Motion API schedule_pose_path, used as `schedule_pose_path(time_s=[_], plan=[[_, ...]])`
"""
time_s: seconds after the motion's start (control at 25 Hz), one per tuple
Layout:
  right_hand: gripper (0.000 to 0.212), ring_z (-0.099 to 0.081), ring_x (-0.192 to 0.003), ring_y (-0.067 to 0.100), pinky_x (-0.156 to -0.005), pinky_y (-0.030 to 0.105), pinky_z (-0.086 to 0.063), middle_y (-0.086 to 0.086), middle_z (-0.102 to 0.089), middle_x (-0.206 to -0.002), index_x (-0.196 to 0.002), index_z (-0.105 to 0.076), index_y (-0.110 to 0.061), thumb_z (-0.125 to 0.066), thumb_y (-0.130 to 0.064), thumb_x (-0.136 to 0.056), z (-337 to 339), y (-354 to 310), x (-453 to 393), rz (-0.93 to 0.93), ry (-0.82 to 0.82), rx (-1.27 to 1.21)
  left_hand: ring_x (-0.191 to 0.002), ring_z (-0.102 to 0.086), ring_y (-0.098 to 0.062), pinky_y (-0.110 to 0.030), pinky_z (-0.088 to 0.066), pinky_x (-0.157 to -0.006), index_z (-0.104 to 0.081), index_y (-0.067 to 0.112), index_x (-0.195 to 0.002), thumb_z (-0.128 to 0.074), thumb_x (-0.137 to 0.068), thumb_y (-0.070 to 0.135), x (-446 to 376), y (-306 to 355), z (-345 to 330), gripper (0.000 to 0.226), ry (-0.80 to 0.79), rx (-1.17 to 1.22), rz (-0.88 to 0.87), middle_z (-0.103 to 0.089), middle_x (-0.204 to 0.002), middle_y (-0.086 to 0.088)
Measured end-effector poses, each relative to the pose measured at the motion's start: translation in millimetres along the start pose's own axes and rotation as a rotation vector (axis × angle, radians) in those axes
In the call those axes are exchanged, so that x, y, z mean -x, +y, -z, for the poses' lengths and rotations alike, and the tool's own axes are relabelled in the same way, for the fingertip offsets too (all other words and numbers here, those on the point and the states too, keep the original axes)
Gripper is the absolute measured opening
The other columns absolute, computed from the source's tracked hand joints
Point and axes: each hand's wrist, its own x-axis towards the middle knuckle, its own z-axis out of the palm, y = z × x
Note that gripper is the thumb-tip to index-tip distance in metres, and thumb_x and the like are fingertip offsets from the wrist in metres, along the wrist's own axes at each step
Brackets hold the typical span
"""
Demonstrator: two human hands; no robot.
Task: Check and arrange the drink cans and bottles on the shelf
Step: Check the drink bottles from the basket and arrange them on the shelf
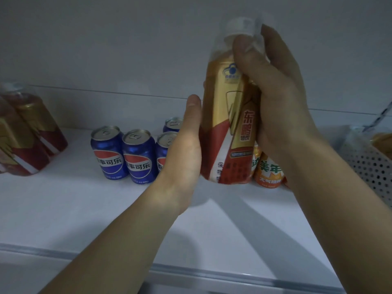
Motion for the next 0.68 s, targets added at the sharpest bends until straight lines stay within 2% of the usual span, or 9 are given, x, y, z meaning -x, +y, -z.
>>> schedule_pose_path(time_s=[0.08, 0.16, 0.24, 0.36, 0.44, 0.48, 0.56, 0.68], plan=[[0.056, -0.075, -0.086, 0.024, -0.077, 0.043, -0.061, 0.005, -0.073, -0.096, -0.140, -0.048, -0.003, -0.068, -0.024, -0.092, -2.2, -1.9, 0.6, 0.029, 0.009, 0.034, -0.106, -0.073, -0.018, -0.049, -0.052, -0.102, -0.066, 0.035, -0.123, -0.022, -0.101, 0.062, 0.6, -1.2, -1.4, 0.057, 0.040, -0.011, -0.020, -0.076, -0.115, 0.000], [0.058, -0.075, -0.082, 0.020, -0.073, 0.037, -0.059, 0.002, -0.072, -0.093, -0.140, -0.047, -0.004, -0.070, -0.023, -0.091, -4.9, -2.0, 1.4, 0.032, 0.003, 0.033, -0.102, -0.074, -0.018, -0.048, -0.055, -0.098, -0.068, 0.034, -0.118, -0.025, -0.102, 0.059, 1.7, -1.9, -3.8, 0.053, 0.086, -0.013, -0.030, -0.077, -0.110, -0.001], [0.055, -0.074, -0.085, 0.025, -0.075, 0.042, -0.060, 0.006, -0.071, -0.096, -0.139, -0.047, -0.005, -0.069, -0.023, -0.091, -5.2, -1.9, 1.8, 0.024, -0.010, 0.016, -0.101, -0.075, -0.018, -0.044, -0.057, -0.094, -0.070, 0.032, -0.117, -0.025, -0.102, 0.057, 2.2, -2.1, -4.1, 0.054, 0.085, 0.001, -0.039, -0.078, -0.108, -0.001], [0.038, -0.070, -0.097, 0.044, -0.086, 0.057, -0.059, 0.018, -0.066, -0.103, -0.127, -0.053, -0.008, -0.062, -0.022, -0.093, -1.3, 0.2, 0.6, 0.006, -0.081, -0.011, -0.094, -0.076, -0.015, -0.039, -0.058, -0.090, -0.073, 0.034, -0.100, -0.024, -0.103, 0.056, 5.0, 1.0, -3.3, 0.054, 0.076, 0.008, -0.031, -0.080, -0.100, 0.002], [0.036, -0.070, -0.101, 0.050, -0.087, 0.059, -0.061, 0.027, -0.066, -0.109, -0.127, -0.055, -0.007, -0.063, -0.019, -0.094, -0.4, -0.6, 1.0, 0.020, -0.060, 0.013, -0.095, -0.076, -0.015, -0.041, -0.056, -0.093, -0.072, 0.034, -0.103, -0.023, -0.103, 0.056, 6.1, 2.0, -4.0, 0.054, 0.062, 0.007, -0.020, -0.080, -0.101, 0.002], [0.041, -0.072, -0.095, 0.047, -0.082, 0.055, -0.062, 0.026, -0.069, -0.106, -0.132, -0.054, -0.007, -0.065, -0.016, -0.093, -0.5, -1.6, 1.7, 0.040, -0.031, 0.030, -0.099, -0.075, -0.015, -0.041, -0.055, -0.096, -0.071, 0.032, -0.109, -0.023, -0.102, 0.057, 5.9, 1.7, -4.9, 0.055, 0.050, 0.003, -0.019, -0.079, -0.105, 0.002], [0.051, -0.075, -0.082, 0.031, -0.074, 0.042, -0.062, 0.013, -0.072, -0.095, -0.137, -0.051, -0.008, -0.070, -0.015, -0.090, -1.1, -2.3, 4.0, 0.062, 0.000, 0.072, -0.104, -0.073, -0.016, -0.044, -0.052, -0.100, -0.068, 0.031, -0.118, -0.022, -0.102, 0.059, 4.7, -0.1, -7.4, 0.056, 0.050, -0.034, -0.038, -0.077, -0.111, 0.001], [0.052, -0.074, -0.077, 0.015, -0.071, 0.032, -0.059, 0.002, -0.072, -0.092, -0.137, -0.051, -0.010, -0.071, -0.018, -0.090, -3.1, 0.0, 4.3, 0.018, -0.026, 0.085, -0.101, -0.074, -0.016, -0.048, -0.052, -0.100, -0.071, 0.035, -0.106, -0.025, -0.102, 0.059, 4.5, -3.7, -8.4, 0.052, 0.119, -0.041, -0.058, -0.078, -0.106, 0.002]])
